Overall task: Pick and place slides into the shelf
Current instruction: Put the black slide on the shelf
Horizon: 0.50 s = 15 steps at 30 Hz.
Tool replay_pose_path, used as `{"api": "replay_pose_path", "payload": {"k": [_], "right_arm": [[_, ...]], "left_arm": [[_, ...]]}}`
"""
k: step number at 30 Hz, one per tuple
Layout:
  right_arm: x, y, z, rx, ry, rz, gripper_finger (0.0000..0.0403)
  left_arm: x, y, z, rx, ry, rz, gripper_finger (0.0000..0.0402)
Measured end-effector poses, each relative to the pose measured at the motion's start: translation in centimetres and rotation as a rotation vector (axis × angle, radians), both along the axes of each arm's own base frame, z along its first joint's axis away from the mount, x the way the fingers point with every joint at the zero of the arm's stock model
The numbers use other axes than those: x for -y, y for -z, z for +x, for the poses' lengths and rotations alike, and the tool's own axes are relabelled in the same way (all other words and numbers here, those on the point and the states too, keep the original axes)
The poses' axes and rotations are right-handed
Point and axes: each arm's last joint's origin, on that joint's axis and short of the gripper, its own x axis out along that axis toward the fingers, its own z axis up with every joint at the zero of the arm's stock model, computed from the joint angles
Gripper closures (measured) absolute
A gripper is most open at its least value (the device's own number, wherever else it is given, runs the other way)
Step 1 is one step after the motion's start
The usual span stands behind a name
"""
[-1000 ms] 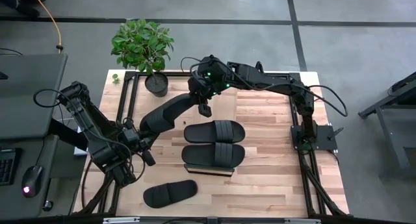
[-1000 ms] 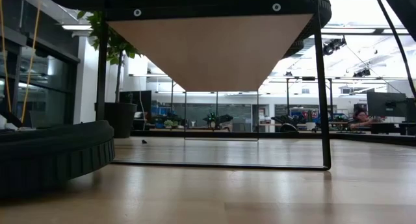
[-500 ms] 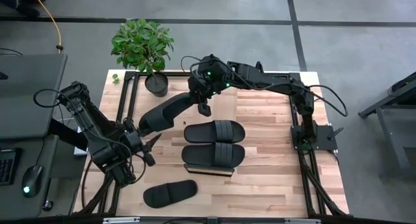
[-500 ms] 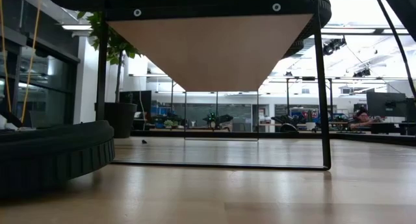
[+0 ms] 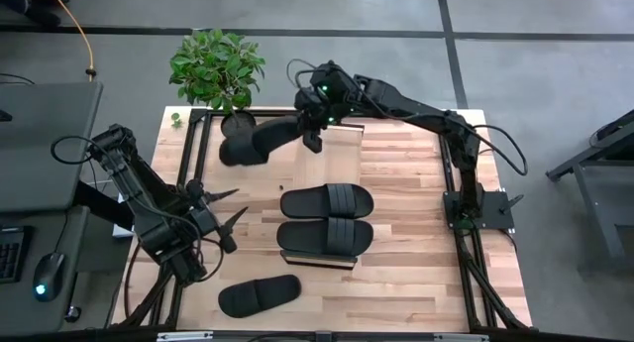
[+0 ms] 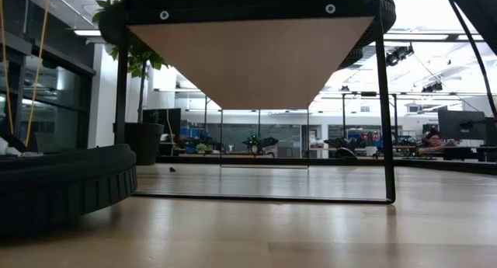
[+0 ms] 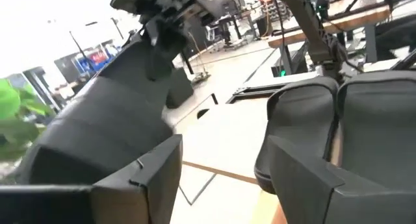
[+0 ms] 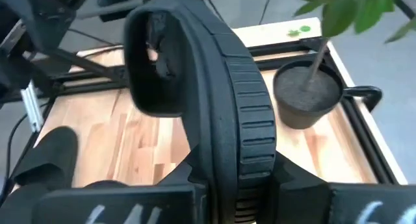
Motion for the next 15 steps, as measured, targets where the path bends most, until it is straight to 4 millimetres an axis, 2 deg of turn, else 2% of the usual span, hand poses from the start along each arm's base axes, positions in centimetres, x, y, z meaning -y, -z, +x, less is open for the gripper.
{"api": "replay_pose_path", "payload": {"k": [9, 15], "right_arm": [[2.2, 0.0, -0.7, -0.004, 0.059, 0.032, 0.036], [3.8, -0.4, -1.2, 0.053, 0.041, 0.141, 0.036]], "left_arm": [[-0.4, 0.0, -0.3, -0.069, 0.0, 0.092, 0.0177], [-2.3, -0.2, 0.1, -0.151, -0.084, 0.179, 0.0185]]}}
